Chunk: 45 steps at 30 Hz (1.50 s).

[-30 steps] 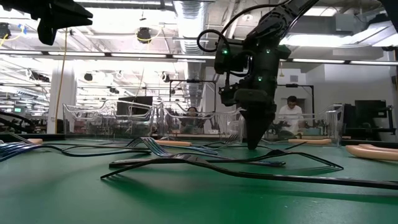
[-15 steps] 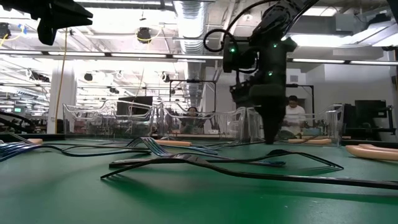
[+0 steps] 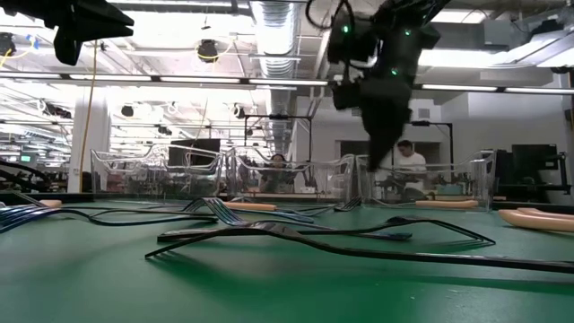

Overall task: Sort silverware by color (type)
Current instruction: Put the brown fork into the middle transparent bin

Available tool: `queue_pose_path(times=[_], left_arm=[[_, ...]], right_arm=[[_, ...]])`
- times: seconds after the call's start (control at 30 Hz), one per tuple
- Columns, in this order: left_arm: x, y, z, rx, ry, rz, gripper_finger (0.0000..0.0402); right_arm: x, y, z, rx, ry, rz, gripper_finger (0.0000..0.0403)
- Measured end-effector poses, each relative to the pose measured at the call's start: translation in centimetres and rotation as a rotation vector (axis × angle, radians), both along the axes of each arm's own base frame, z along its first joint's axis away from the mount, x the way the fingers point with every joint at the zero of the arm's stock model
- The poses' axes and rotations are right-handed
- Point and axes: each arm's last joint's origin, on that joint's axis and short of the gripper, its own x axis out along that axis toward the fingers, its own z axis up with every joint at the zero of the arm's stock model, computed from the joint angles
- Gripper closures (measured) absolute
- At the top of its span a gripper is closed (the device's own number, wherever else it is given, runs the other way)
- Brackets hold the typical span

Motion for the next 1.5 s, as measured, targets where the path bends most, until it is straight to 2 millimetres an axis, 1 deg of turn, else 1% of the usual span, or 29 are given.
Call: queue_pose_path(times=[0.13,0.37,0.4,0.47,0.53,0.6,0.67,0.8,0.87,0.93,1.03,1.13,1.33,1.4,1.5], left_arm=[[0.0,0.0,0.0,0.000,0.000,0.000,0.0333],[0.0,0.0,0.0,0.009,0.005,0.008,0.0333],[0.0,0.0,0.0,0.012,0.006,0.008,0.0333],[0.0,0.0,0.0,0.013,0.007,0.009,0.0333],[0.0,0.0,0.0,0.017,0.012,0.007,0.0333],[0.0,0.0,-0.1,0.021,0.018,0.008,0.0333],[0.0,0.0,-0.1,0.025,0.024,0.012,0.0333],[-0.1,0.1,-0.2,0.023,0.025,0.020,0.0333],[-0.1,0.1,-0.2,0.021,0.024,0.018,0.0333],[-0.1,0.1,-0.2,0.021,0.025,0.012,0.0333],[0.0,0.0,-0.3,0.017,0.030,0.003,0.0333],[-0.1,0.0,-0.3,0.020,0.035,0.002,0.0333],[-0.1,0.0,-0.4,0.021,0.037,0.007,0.0333],[-0.1,0.1,-0.4,0.021,0.037,0.010,0.0333],[-0.1,0.1,-0.4,0.024,0.035,0.024,0.0333]], right_arm=[[0.7,-1.5,2.1,-0.092,-0.197,0.018,0.0374],[2.1,-4.8,4.3,-0.330,-0.443,0.112,0.0375],[2.3,-5.4,4.6,-0.368,-0.461,0.120,0.0375],[2.3,-6.5,4.7,-0.417,-0.441,0.152,0.0374],[3.0,-7.8,5.4,-0.482,-0.459,0.176,0.0374],[3.3,-9.1,5.6,-0.514,-0.431,0.192,0.0374],[4.0,-10.5,6.2,-0.559,-0.440,0.201,0.0374],[4.9,-13.0,5.7,-0.612,-0.380,0.255,0.0373],[5.0,-13.9,5.1,-0.621,-0.315,0.309,0.0372],[5.4,-14.6,4.6,-0.639,-0.286,0.344,0.0373],[5.5,-15.2,3.0,-0.618,-0.215,0.391,0.0373],[5.6,-15.3,1.9,-0.599,-0.172,0.428,0.0371],[5.5,-15.1,0.7,-0.539,-0.131,0.488,0.0372],[5.3,-15.0,0.4,-0.518,-0.111,0.500,0.0370],[5.2,-15.1,0.4,-0.494,-0.128,0.507,0.0368]])
